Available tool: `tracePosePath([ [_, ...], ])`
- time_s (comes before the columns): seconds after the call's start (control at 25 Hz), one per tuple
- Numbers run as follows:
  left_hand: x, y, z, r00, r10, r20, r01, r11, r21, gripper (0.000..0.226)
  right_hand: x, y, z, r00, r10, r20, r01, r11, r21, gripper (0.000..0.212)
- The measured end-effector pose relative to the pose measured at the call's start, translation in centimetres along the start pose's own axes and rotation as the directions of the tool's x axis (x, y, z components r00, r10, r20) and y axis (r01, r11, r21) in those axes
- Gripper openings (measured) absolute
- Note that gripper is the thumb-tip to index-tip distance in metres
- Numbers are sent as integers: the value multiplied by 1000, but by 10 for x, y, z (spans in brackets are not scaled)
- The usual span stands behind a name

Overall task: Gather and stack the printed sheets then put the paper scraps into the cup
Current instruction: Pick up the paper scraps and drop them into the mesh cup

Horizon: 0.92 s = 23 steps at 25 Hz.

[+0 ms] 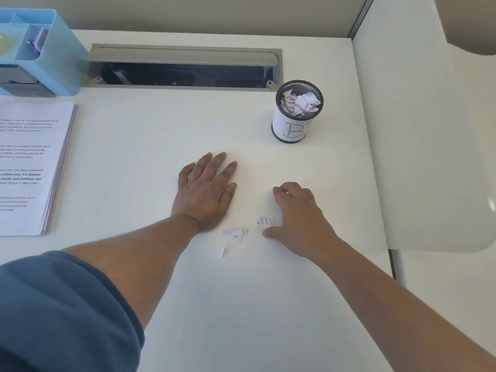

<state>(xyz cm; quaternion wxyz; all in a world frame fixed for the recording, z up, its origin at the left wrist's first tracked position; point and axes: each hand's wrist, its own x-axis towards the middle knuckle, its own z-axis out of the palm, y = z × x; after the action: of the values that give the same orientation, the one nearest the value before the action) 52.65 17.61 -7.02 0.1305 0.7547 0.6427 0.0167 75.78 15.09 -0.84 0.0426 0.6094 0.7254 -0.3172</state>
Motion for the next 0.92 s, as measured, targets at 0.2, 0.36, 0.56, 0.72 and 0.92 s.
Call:
tracePosePath([
  [0.2,0,0,1,1000,2,-4,-2,1000,0,58,-3,7,8,993,-112,21,104,967,232,62],
  [0.36,0,0,2,1000,-1,-7,1,1000,3,57,-6,14,8,997,-5,-83,52,823,566,58],
  [0.56,0,0,1,1000,3,-11,-3,1000,-9,56,-1,17,2,999,-42,-22,47,935,351,62],
  [0.72,0,-1,1,1000,2,-13,-2,1000,-5,55,-3,10,6,975,-149,163,123,980,156,70],
  [0.92,0,0,1,1000,-5,-10,5,1000,-9,53,1,6,24,977,-210,18,206,969,135,24],
])
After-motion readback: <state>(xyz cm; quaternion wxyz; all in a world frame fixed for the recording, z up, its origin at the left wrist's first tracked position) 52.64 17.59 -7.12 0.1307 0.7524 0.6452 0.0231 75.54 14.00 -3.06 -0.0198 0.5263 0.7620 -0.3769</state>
